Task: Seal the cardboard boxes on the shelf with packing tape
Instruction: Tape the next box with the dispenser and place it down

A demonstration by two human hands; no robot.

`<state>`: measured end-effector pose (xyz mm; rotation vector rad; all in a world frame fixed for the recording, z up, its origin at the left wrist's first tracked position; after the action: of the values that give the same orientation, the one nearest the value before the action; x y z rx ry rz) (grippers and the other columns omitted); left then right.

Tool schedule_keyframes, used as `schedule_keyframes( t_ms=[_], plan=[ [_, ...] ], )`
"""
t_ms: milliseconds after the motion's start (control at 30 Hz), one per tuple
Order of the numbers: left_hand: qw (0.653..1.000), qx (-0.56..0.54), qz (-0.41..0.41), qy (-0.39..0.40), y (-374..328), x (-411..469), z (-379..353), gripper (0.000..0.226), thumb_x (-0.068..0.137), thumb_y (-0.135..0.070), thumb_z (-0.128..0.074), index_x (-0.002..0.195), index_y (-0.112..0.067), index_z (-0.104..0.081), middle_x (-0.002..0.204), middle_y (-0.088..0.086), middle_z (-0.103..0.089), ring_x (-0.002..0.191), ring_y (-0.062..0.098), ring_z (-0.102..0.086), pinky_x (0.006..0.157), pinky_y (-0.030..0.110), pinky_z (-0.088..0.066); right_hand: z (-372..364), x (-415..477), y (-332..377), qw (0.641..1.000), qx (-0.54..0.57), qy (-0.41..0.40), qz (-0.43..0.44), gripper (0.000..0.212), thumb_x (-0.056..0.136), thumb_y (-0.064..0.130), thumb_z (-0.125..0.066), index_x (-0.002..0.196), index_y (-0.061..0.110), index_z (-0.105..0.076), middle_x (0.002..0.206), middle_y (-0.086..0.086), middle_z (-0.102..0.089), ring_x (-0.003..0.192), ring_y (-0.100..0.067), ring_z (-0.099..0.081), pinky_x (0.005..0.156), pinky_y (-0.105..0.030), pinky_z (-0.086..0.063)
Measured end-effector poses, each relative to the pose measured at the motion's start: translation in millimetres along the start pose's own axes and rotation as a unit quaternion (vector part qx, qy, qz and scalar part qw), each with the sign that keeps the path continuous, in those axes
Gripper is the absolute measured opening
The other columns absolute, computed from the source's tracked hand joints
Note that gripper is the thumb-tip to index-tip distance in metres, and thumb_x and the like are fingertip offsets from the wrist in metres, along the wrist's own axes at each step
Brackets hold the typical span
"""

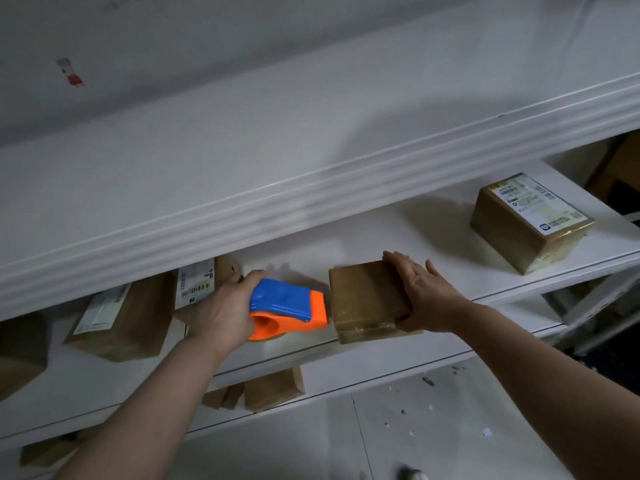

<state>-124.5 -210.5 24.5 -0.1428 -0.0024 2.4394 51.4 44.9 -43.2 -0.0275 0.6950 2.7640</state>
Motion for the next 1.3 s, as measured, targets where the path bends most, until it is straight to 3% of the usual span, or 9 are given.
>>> schedule_keyframes(
  t_ms=[200, 267, 367, 500, 733, 867, 1000, 1067, 1300],
  plan=[
    [1.0, -0.019, 0.009, -0.002, -4.9, 6.1, -10.4, 0.076, 0.077, -0.002, -0.059, 0.141, -0.035, -0.034, 0.124, 0.001, -0.05, 0.103, 0.026, -0.058, 0.073, 0.043, -0.056, -14.2, -6.2, 26.9, 0.974, -0.221, 0.027, 0.046, 0.133, 0.068, 0.062, -0.071, 0.147, 0.016, 0.026, 0.154, -0.005, 0.03, 0.142, -0.023, 0.027, 0.116, -0.056, 0.01],
    [1.0, -0.015, 0.007, -0.003, -5.7, 5.3, -8.4, 0.075, 0.078, -0.003, -0.06, 0.14, -0.034, -0.034, 0.122, 0.002, -0.05, 0.102, 0.026, -0.058, 0.07, 0.041, -0.055, -19.6, -5.9, 34.4, 0.972, -0.227, 0.014, 0.067, 0.137, 0.062, 0.069, -0.072, 0.147, 0.015, 0.021, 0.158, -0.007, 0.021, 0.144, -0.023, 0.021, 0.117, -0.054, 0.008],
    [1.0, -0.01, 0.006, -0.009, -9.8, 3.9, -5.9, 0.074, 0.079, -0.004, -0.06, 0.14, -0.034, -0.034, 0.119, 0.002, -0.051, 0.1, 0.026, -0.058, 0.063, 0.035, -0.05, -21.4, -5.1, 48.4, 0.968, -0.232, -0.023, 0.093, 0.138, 0.044, 0.07, -0.079, 0.151, 0.009, -0.016, 0.158, -0.013, -0.019, 0.145, -0.027, -0.015, 0.111, -0.055, -0.008],
    [1.0, -0.018, 0.005, -0.011, -10.4, 5.5, -7.1, 0.073, 0.078, -0.004, -0.06, 0.139, -0.034, -0.035, 0.117, 0.002, -0.052, 0.099, 0.026, -0.059, 0.067, 0.037, -0.054, -40.8, -8.2, 71.1, 0.962, -0.239, 0.018, 0.129, 0.12, 0.075, 0.058, -0.069, 0.147, 0.019, 0.019, 0.156, -0.002, 0.022, 0.146, -0.025, 0.017, 0.113, -0.052, 0.016],
    [0.998, -0.066, 0.013, -0.003, -9.4, -5.8, -13.8, 0.078, 0.077, -0.001, -0.062, 0.141, -0.035, -0.034, 0.116, 0.001, -0.052, 0.097, 0.025, -0.059, 0.068, 0.038, -0.055, -29.5, 29.4, 89.5, 0.958, -0.272, 0.069, 0.058, 0.127, 0.07, 0.052, -0.074, 0.151, 0.014, 0.017, 0.158, -0.018, 0.018, 0.146, -0.036, 0.016, 0.113, -0.063, 0.003],
    [0.987, -0.155, 0.029, -0.028, -2.0, -26.3, -2.6, 0.08, 0.076, 0.0, -0.064, 0.143, -0.036, -0.037, 0.123, 0.001, -0.054, 0.106, 0.025, -0.058, 0.078, 0.033, -0.05, 1.0, 40.9, 87.6, 0.984, -0.161, 0.033, 0.067, 0.125, 0.065, 0.046, -0.075, 0.152, 0.017, 0.011, 0.152, -0.008, -0.018, 0.139, -0.03, -0.021, 0.112, -0.055, -0.022],
    [0.968, -0.235, -0.004, -0.092, -14.2, -40.3, 30.0, 0.08, 0.071, 0.003, -0.064, 0.138, -0.035, -0.044, 0.124, -0.004, -0.058, 0.108, 0.02, -0.057, 0.085, 0.033, -0.05, 15.7, 13.8, 50.3, 0.98, 0.18, -0.004, 0.085, 0.136, 0.052, 0.034, -0.087, 0.152, 0.02, 0.004, 0.15, -0.006, -0.017, 0.138, -0.018, -0.026, 0.112, -0.03, -0.029],
    [0.976, -0.197, -0.029, -0.093, -36.0, -35.9, 39.0, 0.082, 0.07, -0.001, -0.064, 0.14, -0.037, -0.041, 0.125, -0.002, -0.055, 0.108, 0.022, -0.056, 0.085, 0.039, -0.052, 12.2, -2.5, 27.8, 0.956, 0.29, 0.005, 0.042, 0.137, 0.054, 0.021, -0.092, 0.152, 0.025, 0.003, 0.152, -0.002, -0.016, 0.14, -0.01, -0.023, 0.116, -0.034, -0.027],
    [0.982, -0.142, -0.069, -0.099, -96.4, -19.7, 49.6, 0.086, 0.071, -0.006, -0.061, 0.145, -0.039, -0.031, 0.123, -0.003, -0.049, 0.105, 0.022, -0.056, 0.08, 0.036, -0.052, 38.3, -13.5, 23.5, 0.992, 0.096, -0.057, 0.062, 0.137, 0.052, 0.045, -0.083, 0.151, 0.026, 0.01, 0.159, 0.001, -0.015, 0.145, -0.018, -0.015, 0.118, -0.046, -0.016]
  ],
)
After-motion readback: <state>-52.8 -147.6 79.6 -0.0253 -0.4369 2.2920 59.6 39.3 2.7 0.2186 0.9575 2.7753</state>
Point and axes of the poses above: each hand's wrist, its own x-axis towards the middle knuckle, its own z-axis out of the back of the hand, y = z × x, the point moved 4 cm from there along x, towards the middle knuckle
